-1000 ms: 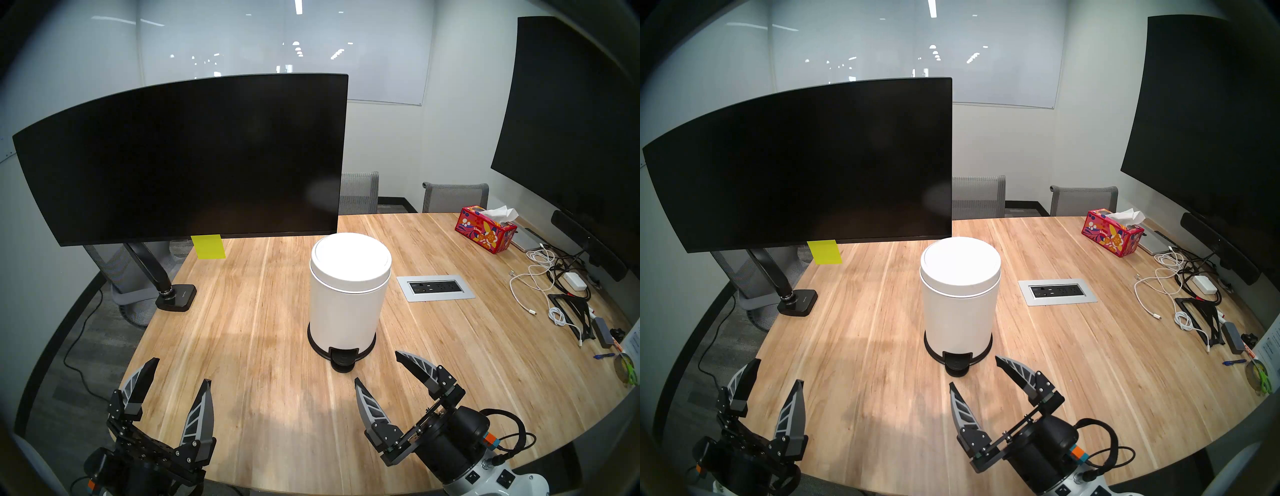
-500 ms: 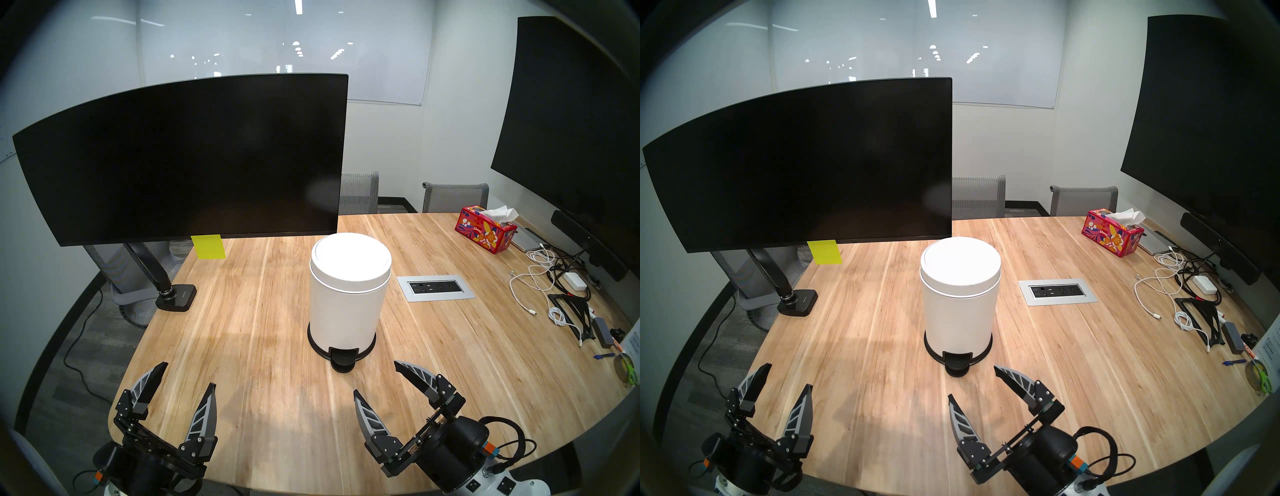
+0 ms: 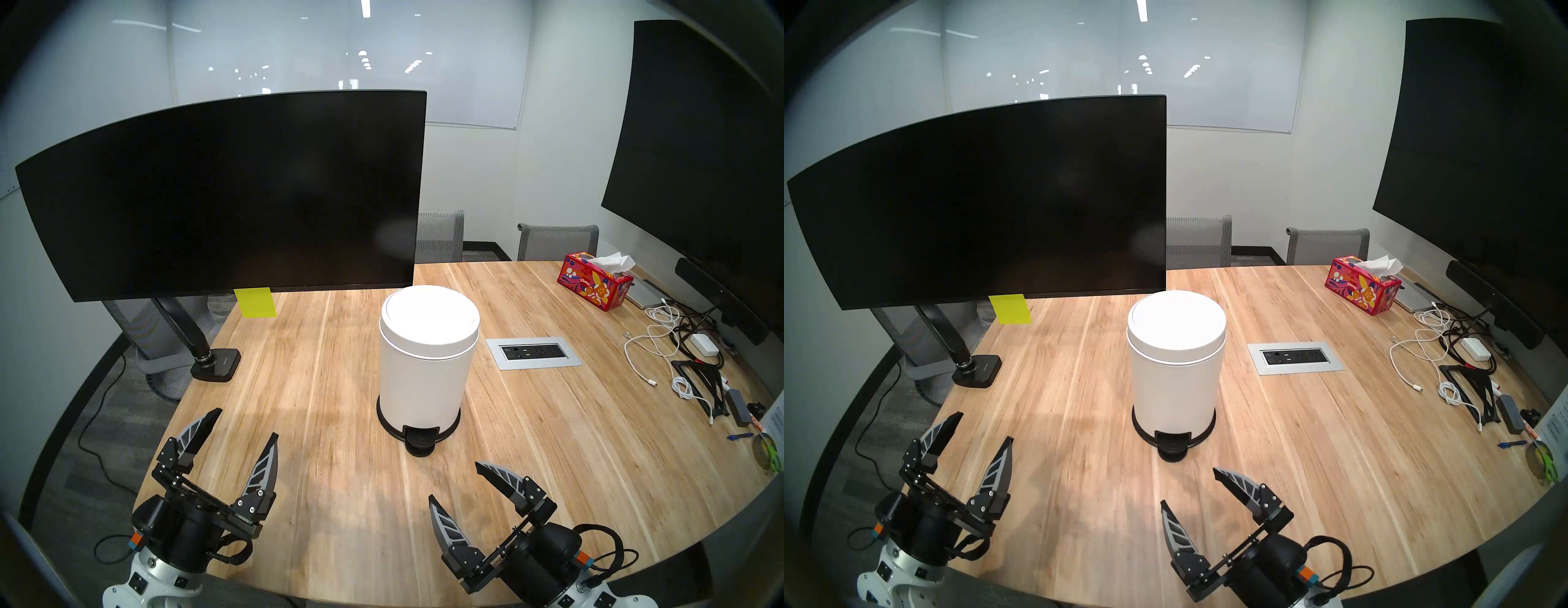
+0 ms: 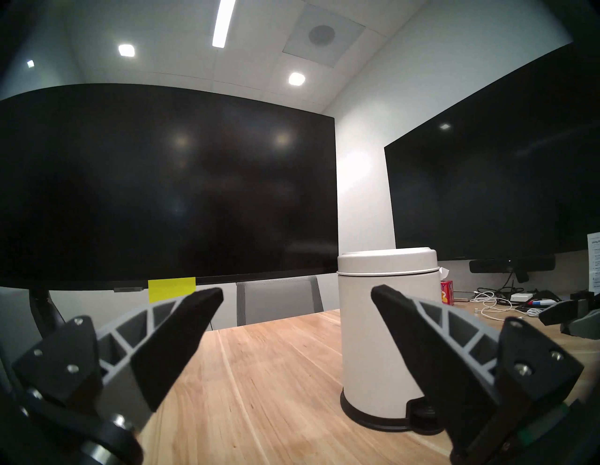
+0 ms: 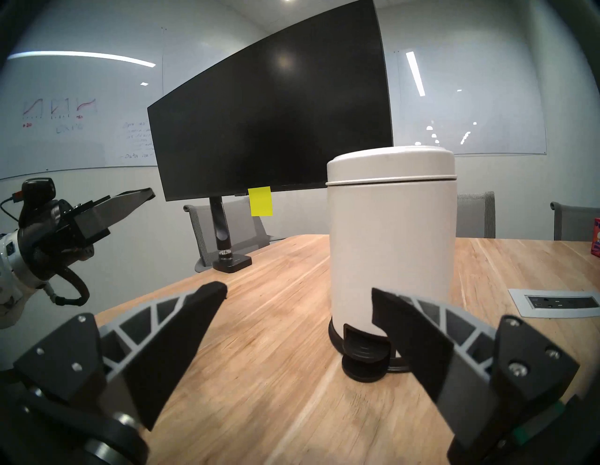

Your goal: Peel the sticky note off the monitor, open the trash can lid and drop the sticker into the trash can

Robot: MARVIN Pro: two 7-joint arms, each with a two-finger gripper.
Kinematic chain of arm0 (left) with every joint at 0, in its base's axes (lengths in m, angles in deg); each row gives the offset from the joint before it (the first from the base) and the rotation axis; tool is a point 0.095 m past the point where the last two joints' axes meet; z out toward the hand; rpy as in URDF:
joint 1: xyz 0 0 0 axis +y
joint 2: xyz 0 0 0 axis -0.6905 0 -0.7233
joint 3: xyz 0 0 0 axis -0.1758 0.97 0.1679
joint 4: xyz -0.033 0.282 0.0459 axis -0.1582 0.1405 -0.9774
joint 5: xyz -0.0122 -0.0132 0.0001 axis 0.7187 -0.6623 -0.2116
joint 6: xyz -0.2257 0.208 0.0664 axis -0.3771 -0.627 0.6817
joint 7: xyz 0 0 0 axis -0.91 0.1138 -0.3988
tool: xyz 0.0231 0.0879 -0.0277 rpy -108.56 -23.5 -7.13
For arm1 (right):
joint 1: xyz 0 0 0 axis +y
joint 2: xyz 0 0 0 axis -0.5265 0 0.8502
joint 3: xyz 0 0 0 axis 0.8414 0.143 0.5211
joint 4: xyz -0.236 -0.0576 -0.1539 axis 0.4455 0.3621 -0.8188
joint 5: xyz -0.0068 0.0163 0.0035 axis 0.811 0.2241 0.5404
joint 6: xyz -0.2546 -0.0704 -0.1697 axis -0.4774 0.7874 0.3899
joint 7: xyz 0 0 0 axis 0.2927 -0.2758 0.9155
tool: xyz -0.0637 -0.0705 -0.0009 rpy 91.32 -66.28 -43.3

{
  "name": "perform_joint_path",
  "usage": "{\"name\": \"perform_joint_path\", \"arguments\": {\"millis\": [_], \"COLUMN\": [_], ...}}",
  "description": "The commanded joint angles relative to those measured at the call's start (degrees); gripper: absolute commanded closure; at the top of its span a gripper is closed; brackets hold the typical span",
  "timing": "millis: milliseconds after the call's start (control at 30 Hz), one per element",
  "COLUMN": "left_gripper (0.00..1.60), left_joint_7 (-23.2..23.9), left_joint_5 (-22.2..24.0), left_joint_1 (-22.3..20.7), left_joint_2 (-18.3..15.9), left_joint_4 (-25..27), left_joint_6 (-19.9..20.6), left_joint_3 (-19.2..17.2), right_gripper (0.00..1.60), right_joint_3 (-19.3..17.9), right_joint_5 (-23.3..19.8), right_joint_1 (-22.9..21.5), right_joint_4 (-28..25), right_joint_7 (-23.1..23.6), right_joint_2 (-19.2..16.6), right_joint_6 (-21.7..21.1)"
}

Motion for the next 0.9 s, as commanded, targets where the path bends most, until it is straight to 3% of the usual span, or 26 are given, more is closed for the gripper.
{"name": "perform_joint_path", "arguments": {"millis": [0, 67, 233, 633, 767, 867], "left_gripper": [0.0, 0.0, 0.0, 0.0, 0.0, 0.0], "left_joint_7": [-4.1, -4.55, -5.23, -5.03, -7.39, -7.66], "left_joint_5": [1.58, 2.54, 7.79, 8.54, 11.47, 11.64], "left_joint_1": [-6.43, -7.11, -11.12, -19.01, -21.47, -23.14], "left_joint_2": [-2.93, -3.37, -5.5, -9.11, -13.06, -13.92], "left_joint_4": [-0.7, -0.76, -3.27, -10.78, -13.7, -15.06], "left_joint_6": [3.63, 4.61, 12.23, 15.23, 15.84, 15.83], "left_joint_3": [-2.39, -2.66, -2.61, -1.63, -0.72, -0.77], "right_gripper": [0.0, 0.0, 0.0, 0.0, 0.0, 0.0], "right_joint_3": [0.17, 0.12, -0.21, -1.07, -1.63, -1.83], "right_joint_5": [-0.87, -0.93, -1.33, -1.89, -2.18, -2.3], "right_joint_1": [-1.15, -1.16, -1.15, 0.51, 0.88, 0.91], "right_joint_4": [-1.91, -2.0, -2.56, -4.44, -4.73, -4.63], "right_joint_7": [0.04, 0.11, 0.47, 1.23, 1.59, 1.71], "right_joint_2": [0.28, 0.28, 0.27, 0.23, 0.29, 0.32], "right_joint_6": [0.73, 0.79, 0.99, 1.29, 1.47, 1.57]}}
